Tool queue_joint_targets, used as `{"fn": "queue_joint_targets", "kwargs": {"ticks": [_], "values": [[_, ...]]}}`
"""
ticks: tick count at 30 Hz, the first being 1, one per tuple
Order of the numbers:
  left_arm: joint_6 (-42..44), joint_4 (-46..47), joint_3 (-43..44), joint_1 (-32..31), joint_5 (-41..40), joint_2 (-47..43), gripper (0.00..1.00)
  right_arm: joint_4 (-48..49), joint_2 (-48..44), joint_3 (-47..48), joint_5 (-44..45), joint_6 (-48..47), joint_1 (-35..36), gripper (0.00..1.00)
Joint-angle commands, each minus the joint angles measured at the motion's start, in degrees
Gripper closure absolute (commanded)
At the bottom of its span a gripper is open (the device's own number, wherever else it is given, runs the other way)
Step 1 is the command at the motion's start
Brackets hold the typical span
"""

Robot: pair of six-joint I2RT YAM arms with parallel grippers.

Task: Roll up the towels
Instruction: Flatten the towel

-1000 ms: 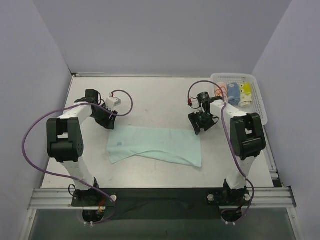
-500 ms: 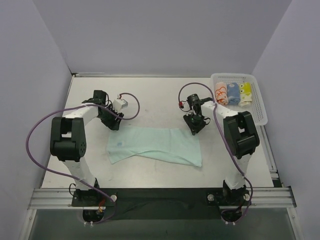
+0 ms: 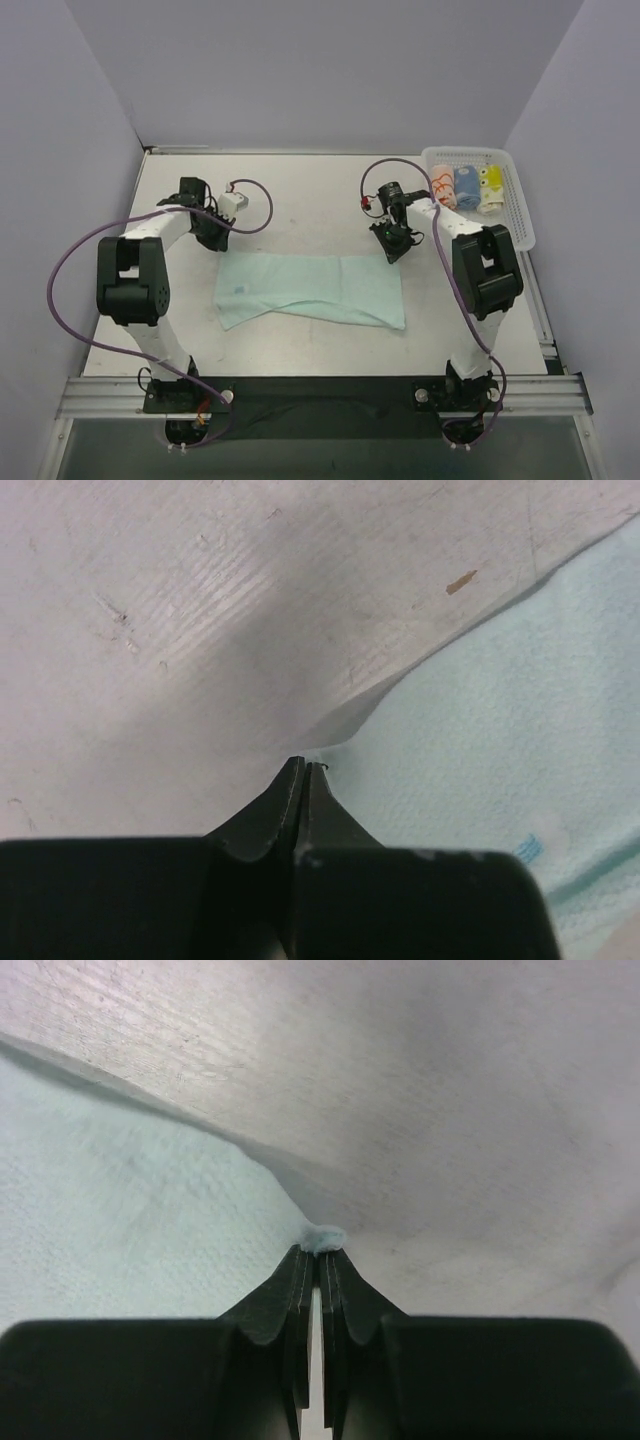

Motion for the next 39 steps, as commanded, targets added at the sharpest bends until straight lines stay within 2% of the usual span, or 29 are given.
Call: {"fn": "queue_joint_targets", "kwargs": {"ticks": [1,5,13,14,16,18,21,25,30,39], "values": [[-5.5,-1.9,4.9,2.3,5.6,-7.7,1.0,-0.8,-9.3,3.7,0.1,0.8,-2.1,1.0],[-7.0,-1.9,6.6,4.0,6.1,-11.9,1.0,-2.1,-11.5,7.3,0.0,-1.7,-2.8,1.0],[-9.4,-4.0,5.5,3.1,3.1,-16.0,1.0,-2.3,-13.7,4.1,-2.6,-4.0,-2.7,1.0],[-9.5,-4.6,5.3,3.1,3.7,-15.3,0.95,-2.3,-13.6,3.7,-2.6,-4.3,-2.7,1.0],[-11.7,-4.7,4.4,3.1,3.6,-13.7,0.56,-2.3,-12.8,3.0,-2.3,-4.2,-2.7,1.0],[-13.2,-4.1,3.1,0.3,1.4,-12.1,0.51,-2.2,-12.2,2.6,-2.2,-4.1,-2.7,1.0],[-15.3,-1.2,-0.1,-3.4,-6.3,-10.3,0.51,-2.1,-12.1,2.3,-2.1,-3.9,-2.8,1.0],[-16.2,-1.2,-1.2,-7.0,-9.1,-6.5,0.44,-2.2,-11.6,3.0,-1.6,-3.8,-2.8,1.0],[-16.8,-1.1,-1.0,-7.8,-10.6,-2.0,0.38,-2.2,-10.7,3.8,-1.4,-3.6,-2.8,1.0],[-16.5,0.7,-1.1,-9.5,-13.0,3.0,0.45,-2.3,-9.3,4.2,-1.3,-3.3,-2.8,1.0]]}}
